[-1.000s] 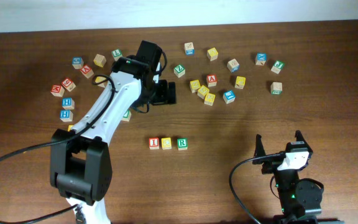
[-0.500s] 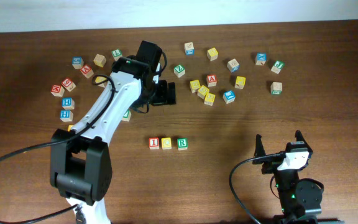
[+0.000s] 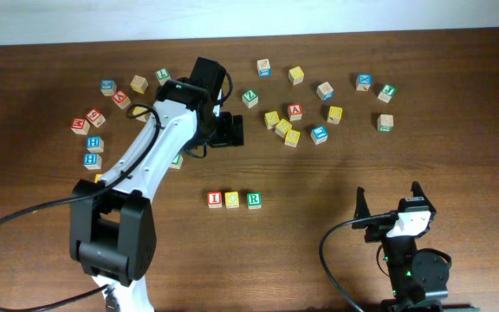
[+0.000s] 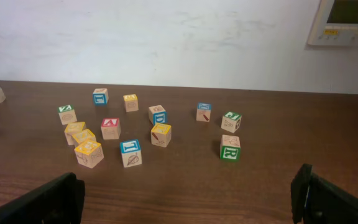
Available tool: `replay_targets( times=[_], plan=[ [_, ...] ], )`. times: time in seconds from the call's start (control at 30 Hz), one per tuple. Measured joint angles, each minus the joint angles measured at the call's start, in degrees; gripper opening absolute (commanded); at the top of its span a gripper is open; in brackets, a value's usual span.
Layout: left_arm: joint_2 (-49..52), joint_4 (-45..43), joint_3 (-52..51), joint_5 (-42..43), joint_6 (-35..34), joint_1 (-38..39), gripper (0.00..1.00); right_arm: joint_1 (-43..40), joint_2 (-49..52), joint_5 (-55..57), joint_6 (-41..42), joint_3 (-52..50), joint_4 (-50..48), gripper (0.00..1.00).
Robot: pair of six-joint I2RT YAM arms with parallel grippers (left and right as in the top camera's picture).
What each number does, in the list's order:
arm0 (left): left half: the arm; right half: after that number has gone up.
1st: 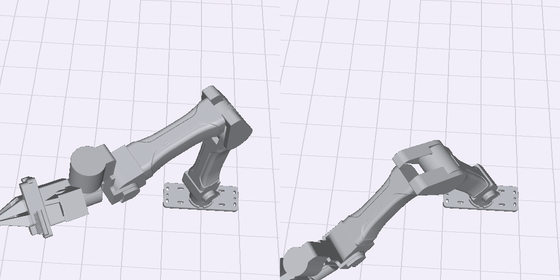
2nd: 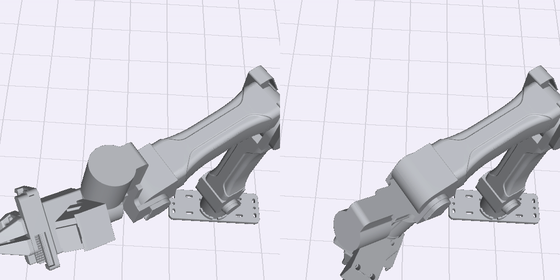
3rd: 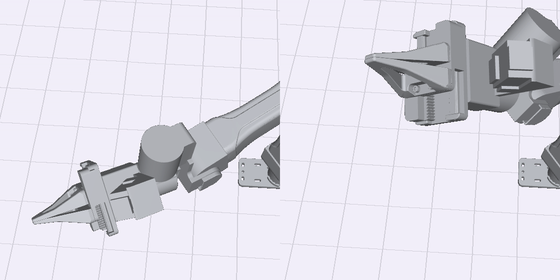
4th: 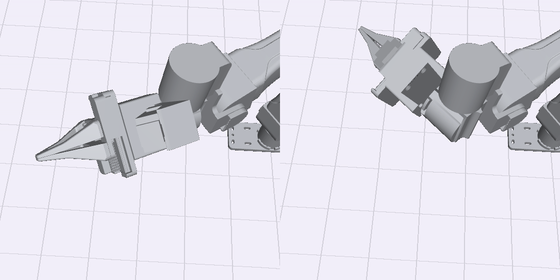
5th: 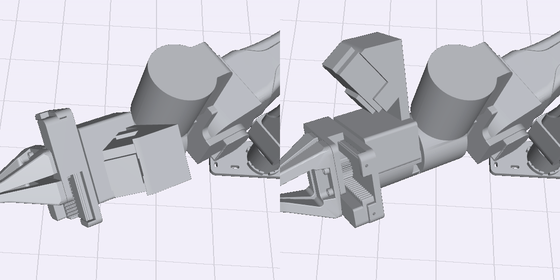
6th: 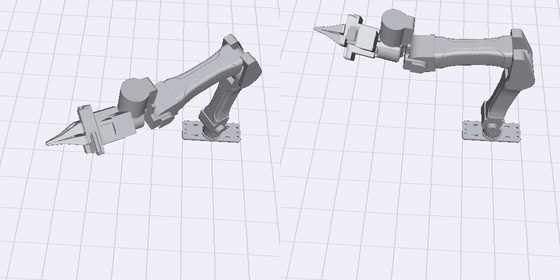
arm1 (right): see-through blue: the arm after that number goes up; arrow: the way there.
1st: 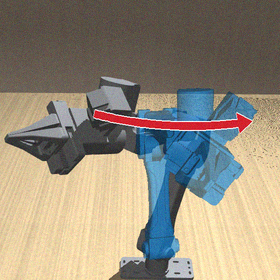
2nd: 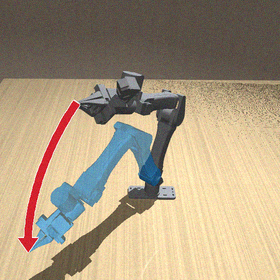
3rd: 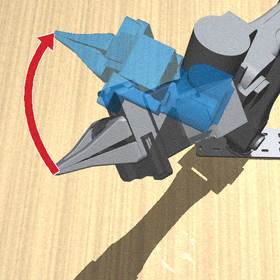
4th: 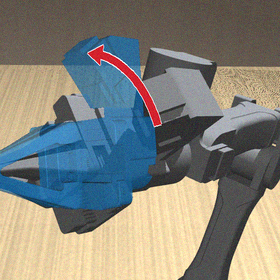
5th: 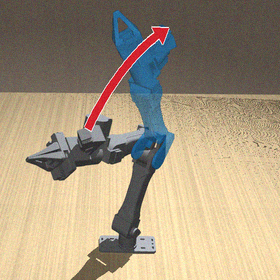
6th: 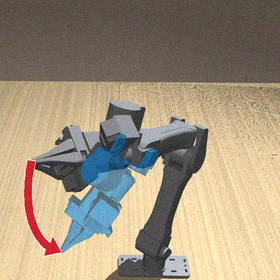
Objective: Spell out ICRA
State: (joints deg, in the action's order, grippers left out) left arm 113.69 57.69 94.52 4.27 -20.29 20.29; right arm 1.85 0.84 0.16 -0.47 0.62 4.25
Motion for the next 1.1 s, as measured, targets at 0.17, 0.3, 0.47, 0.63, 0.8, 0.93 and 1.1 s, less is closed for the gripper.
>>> replay_targets(
  times=[0.17,0.3,0.47,0.63,0.8,0.93,1.1],
  plan=[
    [0.0,-0.1,-3.1,-1.7,0.0,0.0,0.99,0.0,0.0,0.0,0.0,0.0,0.0,0.98],
    [0.0,1.2,-3.1,-2.3,-0.5,-3.4,0.99,0.0,0.0,0.0,0.0,0.0,0.0,0.98],
    [0.0,3.8,-3.1,2.6,-0.2,-12.1,0.99,0.0,0.0,0.0,0.0,0.0,0.0,0.98],
    [0.0,2.9,-3.1,-0.2,-0.4,-16.6,0.99,0.0,0.0,0.0,0.0,0.0,0.0,0.98],
    [0.0,2.3,-3.1,-0.4,-1.3,-23.9,0.99,0.0,0.0,0.0,0.0,0.0,0.0,0.98],
    [0.0,2.8,-3.1,-0.5,-1.8,-30.0,0.99,0.0,0.0,0.2,0.0,0.0,-0.5,0.98],
    [0.0,2.8,-3.1,-0.7,-1.8,-33.1,0.99,0.0,0.0,-22.1,0.1,0.0,-19.1,0.98]
  ],
)
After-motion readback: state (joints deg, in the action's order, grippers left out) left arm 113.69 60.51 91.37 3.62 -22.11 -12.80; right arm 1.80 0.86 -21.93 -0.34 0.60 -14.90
